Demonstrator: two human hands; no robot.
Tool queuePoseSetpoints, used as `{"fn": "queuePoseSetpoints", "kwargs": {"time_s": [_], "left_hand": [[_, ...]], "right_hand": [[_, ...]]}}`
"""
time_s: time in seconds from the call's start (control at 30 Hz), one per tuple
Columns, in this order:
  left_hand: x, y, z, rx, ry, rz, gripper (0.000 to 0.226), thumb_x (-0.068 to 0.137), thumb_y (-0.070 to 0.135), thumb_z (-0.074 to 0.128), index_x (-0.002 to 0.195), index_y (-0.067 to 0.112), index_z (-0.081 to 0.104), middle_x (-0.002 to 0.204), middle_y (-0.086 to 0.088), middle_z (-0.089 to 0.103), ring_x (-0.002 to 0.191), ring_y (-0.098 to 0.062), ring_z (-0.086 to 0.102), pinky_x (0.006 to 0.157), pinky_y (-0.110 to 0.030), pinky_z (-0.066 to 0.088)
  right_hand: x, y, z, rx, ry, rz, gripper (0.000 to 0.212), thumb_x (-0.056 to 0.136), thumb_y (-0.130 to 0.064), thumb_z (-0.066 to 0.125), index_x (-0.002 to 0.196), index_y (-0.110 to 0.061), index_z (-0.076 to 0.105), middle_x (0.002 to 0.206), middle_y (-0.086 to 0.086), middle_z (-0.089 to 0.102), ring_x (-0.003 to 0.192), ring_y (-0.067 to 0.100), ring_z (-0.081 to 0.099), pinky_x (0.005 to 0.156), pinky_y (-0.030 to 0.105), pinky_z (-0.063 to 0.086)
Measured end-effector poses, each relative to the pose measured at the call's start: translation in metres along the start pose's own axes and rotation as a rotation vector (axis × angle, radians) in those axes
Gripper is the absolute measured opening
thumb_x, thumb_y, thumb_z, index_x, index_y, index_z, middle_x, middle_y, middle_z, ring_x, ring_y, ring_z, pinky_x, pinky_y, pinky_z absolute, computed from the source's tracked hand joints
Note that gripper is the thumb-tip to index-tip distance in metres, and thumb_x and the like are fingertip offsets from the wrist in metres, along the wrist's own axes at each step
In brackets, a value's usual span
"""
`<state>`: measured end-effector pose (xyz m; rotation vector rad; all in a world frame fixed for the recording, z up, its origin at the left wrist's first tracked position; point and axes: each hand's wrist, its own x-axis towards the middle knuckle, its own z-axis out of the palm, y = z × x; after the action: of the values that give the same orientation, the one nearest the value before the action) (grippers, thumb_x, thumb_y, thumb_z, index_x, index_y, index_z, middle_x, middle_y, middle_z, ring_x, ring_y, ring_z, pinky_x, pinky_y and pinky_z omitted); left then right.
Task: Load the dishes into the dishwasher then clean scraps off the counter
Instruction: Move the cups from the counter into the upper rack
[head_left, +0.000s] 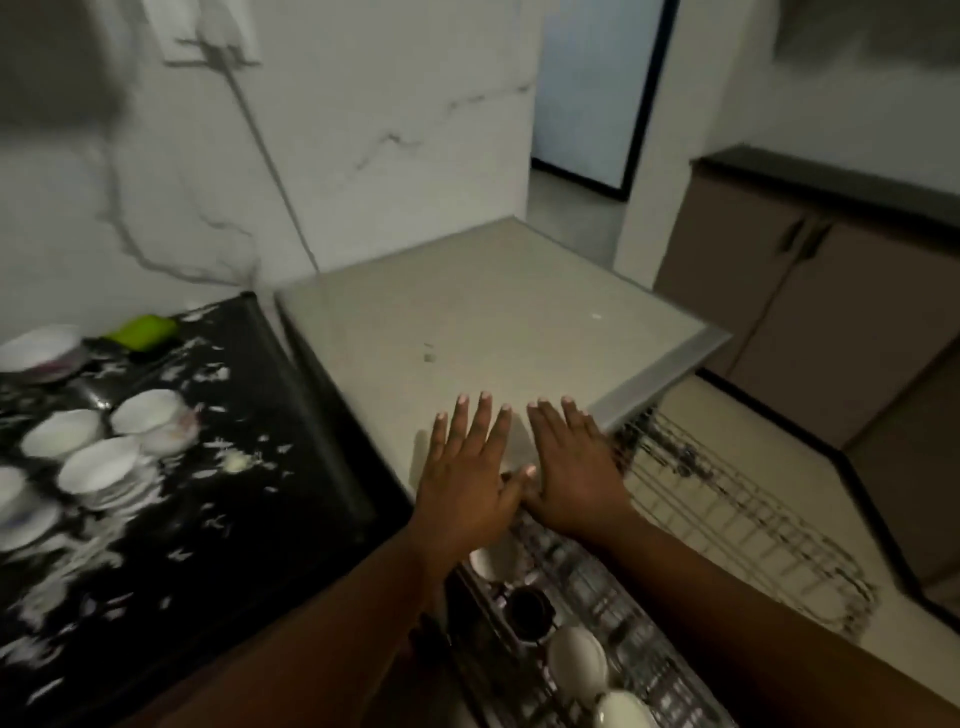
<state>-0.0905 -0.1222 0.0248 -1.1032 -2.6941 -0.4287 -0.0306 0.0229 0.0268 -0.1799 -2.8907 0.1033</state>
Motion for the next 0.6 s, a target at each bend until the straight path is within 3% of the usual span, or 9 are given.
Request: {"fn": "queuePoseSetpoints", "kwargs": {"time_s": [0.13, 0.33, 0.47, 0.6], "left_hand": [[-0.028, -0.067, -0.047, 0.104, 0.022, -0.148, 0.083, 0.086, 0.063, 0.011, 0.152, 0.014, 0.002, 0.159, -0.006, -0.007, 0.141, -0.02, -0.024, 0.116, -0.04, -0.015], [-0.096, -0.182, -0.117, 0.162, 0.094, -0.371, 0.078, 0.087, 0.057, 0.031, 0.143, 0.003, 0.038, 0.152, -0.016, 0.032, 0.142, -0.032, 0.024, 0.111, -0.045, 0.012], [-0.147, -0.252, -0.144, 0.152, 0.182, -0.452, 0.08, 0.089, 0.06, 0.029, 0.145, 0.004, 0.035, 0.153, -0.015, 0.03, 0.142, -0.03, 0.024, 0.112, -0.044, 0.014], [-0.178, -0.299, -0.157, 0.007, 0.26, -0.509, 0.097, 0.082, 0.078, 0.005, 0.151, 0.011, 0.017, 0.158, -0.008, 0.008, 0.147, -0.027, 0.008, 0.119, -0.036, 0.004]], "right_hand": [[0.04, -0.079, -0.009, 0.009, 0.048, -0.173, 0.076, 0.079, -0.05, 0.044, 0.137, -0.002, 0.048, 0.14, 0.017, 0.05, 0.132, 0.039, 0.043, 0.108, 0.051, 0.023], [0.079, -0.235, -0.011, 0.123, 0.144, -0.377, 0.071, 0.076, -0.04, 0.043, 0.137, -0.003, 0.047, 0.141, 0.018, 0.049, 0.131, 0.038, 0.044, 0.115, 0.043, 0.023], [0.093, -0.326, 0.002, 0.168, 0.142, -0.435, 0.071, 0.076, -0.04, 0.043, 0.135, -0.003, 0.048, 0.141, 0.017, 0.049, 0.131, 0.037, 0.045, 0.109, 0.05, 0.029], [0.104, -0.373, 0.019, 0.247, 0.079, -0.367, 0.081, 0.083, -0.059, 0.035, 0.144, -0.006, 0.038, 0.15, 0.013, 0.037, 0.14, 0.033, 0.032, 0.112, 0.048, 0.024]]}}
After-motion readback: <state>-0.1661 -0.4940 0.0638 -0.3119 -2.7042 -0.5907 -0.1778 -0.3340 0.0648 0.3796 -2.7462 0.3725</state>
